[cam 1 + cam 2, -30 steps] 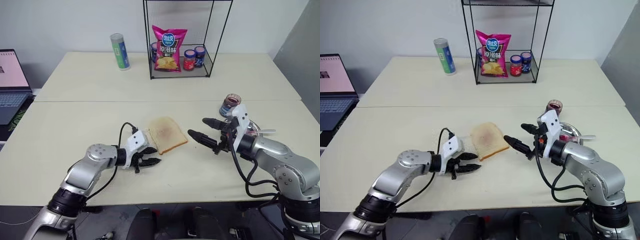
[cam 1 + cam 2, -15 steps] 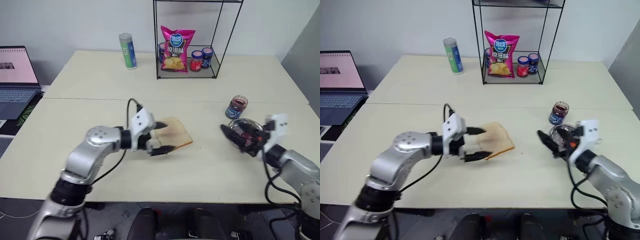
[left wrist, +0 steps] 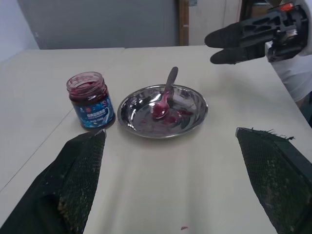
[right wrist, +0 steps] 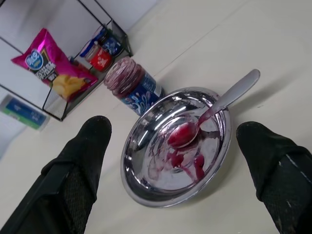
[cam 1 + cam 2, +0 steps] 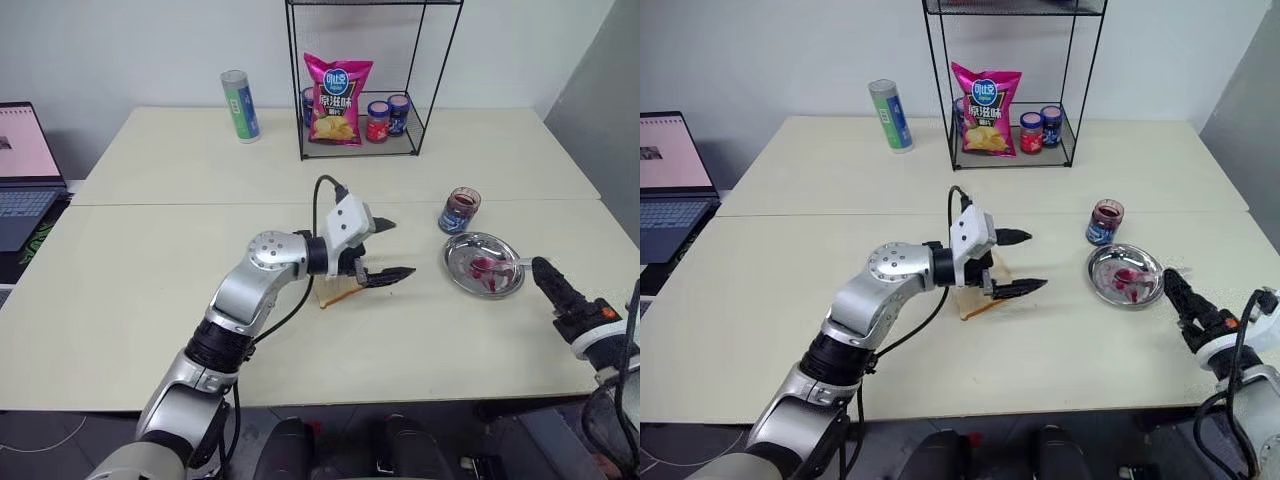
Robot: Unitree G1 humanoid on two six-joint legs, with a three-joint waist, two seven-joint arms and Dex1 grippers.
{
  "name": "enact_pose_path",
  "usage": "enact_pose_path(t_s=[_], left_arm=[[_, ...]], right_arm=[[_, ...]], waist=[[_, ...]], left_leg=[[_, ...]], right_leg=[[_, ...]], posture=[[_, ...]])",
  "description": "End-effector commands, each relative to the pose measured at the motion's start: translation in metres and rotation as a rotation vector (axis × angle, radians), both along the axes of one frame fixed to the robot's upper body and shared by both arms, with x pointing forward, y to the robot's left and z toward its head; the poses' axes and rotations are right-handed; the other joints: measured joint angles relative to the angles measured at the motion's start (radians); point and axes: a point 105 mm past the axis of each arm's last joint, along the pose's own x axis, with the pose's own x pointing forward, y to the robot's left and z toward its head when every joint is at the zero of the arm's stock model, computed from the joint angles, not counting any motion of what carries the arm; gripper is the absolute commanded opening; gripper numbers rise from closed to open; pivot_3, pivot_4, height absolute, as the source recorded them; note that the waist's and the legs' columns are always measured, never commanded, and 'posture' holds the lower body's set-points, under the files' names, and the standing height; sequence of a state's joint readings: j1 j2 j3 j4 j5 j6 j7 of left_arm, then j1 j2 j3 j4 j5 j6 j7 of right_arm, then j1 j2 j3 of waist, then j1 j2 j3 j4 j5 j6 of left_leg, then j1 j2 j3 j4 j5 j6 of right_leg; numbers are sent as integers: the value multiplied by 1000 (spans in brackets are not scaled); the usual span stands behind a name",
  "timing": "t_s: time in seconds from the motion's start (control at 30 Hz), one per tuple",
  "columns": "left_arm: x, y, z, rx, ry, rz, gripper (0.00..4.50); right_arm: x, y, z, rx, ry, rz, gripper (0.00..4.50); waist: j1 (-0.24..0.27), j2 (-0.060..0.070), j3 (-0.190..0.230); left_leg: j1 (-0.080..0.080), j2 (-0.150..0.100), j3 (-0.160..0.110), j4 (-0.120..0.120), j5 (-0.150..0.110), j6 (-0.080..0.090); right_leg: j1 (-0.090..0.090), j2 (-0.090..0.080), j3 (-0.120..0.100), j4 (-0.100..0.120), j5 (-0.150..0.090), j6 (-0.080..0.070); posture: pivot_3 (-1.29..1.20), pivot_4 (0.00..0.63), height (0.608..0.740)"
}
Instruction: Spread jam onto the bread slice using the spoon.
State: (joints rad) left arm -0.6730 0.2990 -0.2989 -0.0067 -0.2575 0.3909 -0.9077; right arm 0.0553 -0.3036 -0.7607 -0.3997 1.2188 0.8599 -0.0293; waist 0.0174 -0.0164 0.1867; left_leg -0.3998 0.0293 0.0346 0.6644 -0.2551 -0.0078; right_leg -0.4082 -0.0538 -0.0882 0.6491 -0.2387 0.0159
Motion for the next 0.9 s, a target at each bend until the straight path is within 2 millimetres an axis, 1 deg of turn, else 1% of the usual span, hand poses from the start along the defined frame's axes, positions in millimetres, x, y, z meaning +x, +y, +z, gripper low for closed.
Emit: enact_pose_path(t_s=[0.03, 0.1, 0.23, 0.33, 0.5, 0.6, 0.73, 0.9], left_arm=[[-7, -8, 13, -24, -39, -40, 4460], [-10, -8, 10, -15, -34, -39, 4460], [-11, -5, 8, -14, -28, -23, 4460], [-12, -3, 8, -13, -28, -16, 4460], [-11, -6, 8, -11, -25, -1, 4460], [-12, -4, 9, -10, -23, -1, 4460], [-11, -3, 9, -4, -22, -2, 4460], [-10, -4, 11, -2, -22, -7, 4460]], right_arm=[[13, -11, -2, 97, -34, -51, 4500], [23, -17, -9, 141, -29, -72, 4500], [38, -15, -24, 137, 9, -54, 4500], [43, -15, -27, 135, 9, -50, 4500], [71, -29, -28, 137, -5, -86, 4500], [75, -26, -28, 132, -7, -57, 4500], [79, -23, -34, 120, 4, -36, 4500], [84, -24, -34, 131, -13, -41, 4500]], waist=[[1, 1, 0], [-1, 1, 0], [0, 1, -1], [1, 2, -1], [-3, 2, -1], [-3, 2, -1], [-3, 2, -1], [-11, 2, -1]], left_leg=[[0, 0, 0, 0, 0, 0], [0, 0, 1, 0, 0, 0], [0, 0, 1, -1, 0, 0], [0, 0, 1, -1, 0, 0], [0, 0, 3, 0, 0, 1], [1, 0, 3, 0, 1, 2], [0, 0, 4, -1, 1, 3], [2, 0, 8, 0, 2, 3]], right_leg=[[0, 0, 0, 0, 0, 0], [0, 0, 1, -1, 0, 0], [0, 0, 1, -1, 0, 0], [0, 0, 1, -1, 0, 0], [0, 0, 4, -1, 2, 1], [0, 0, 5, 0, 2, 1], [0, 1, 6, -1, 2, 1], [0, 0, 11, -1, 4, 4]], posture=[[0, 150, 740], [0, 150, 740], [0, 150, 740], [0, 150, 740], [0, 150, 740], [0, 150, 740], [0, 150, 740], [0, 150, 740]])
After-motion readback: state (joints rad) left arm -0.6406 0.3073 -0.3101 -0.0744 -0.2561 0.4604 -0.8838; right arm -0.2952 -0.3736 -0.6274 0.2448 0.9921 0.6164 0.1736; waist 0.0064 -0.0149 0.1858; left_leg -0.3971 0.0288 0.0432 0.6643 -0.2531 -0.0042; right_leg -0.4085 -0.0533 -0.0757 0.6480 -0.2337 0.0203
